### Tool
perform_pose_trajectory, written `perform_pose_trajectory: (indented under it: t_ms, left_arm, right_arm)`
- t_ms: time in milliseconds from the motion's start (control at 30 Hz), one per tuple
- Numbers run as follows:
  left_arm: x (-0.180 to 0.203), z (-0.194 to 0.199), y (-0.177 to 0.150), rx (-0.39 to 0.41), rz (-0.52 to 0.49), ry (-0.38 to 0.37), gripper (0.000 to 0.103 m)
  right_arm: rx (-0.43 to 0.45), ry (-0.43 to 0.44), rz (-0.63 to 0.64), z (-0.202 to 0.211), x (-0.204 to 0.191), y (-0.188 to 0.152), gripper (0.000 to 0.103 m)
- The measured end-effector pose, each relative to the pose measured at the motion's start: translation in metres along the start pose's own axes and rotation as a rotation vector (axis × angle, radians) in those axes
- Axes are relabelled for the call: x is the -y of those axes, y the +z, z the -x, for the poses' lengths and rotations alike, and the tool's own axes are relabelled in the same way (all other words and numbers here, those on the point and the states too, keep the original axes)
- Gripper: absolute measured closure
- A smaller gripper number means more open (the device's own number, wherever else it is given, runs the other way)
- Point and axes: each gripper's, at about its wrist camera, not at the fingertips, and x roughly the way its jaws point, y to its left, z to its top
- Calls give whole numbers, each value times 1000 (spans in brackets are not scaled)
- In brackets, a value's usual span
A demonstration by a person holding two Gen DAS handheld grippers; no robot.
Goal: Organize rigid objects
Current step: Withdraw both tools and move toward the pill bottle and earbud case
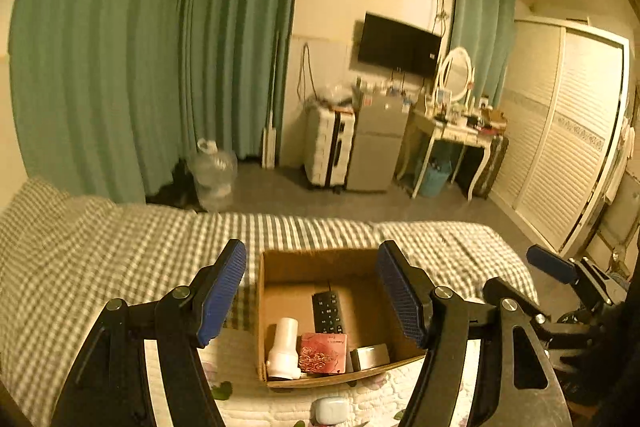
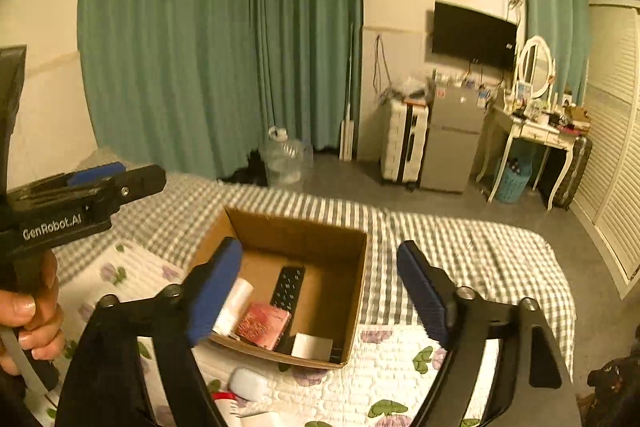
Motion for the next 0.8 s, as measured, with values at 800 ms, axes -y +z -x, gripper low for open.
perform_pose_trajectory:
  t_ms: [800]
  left_arm:
    - [18, 124, -25, 153, -48, 92, 31]
  right_arm:
    - [242, -11, 68, 158, -30, -7, 0]
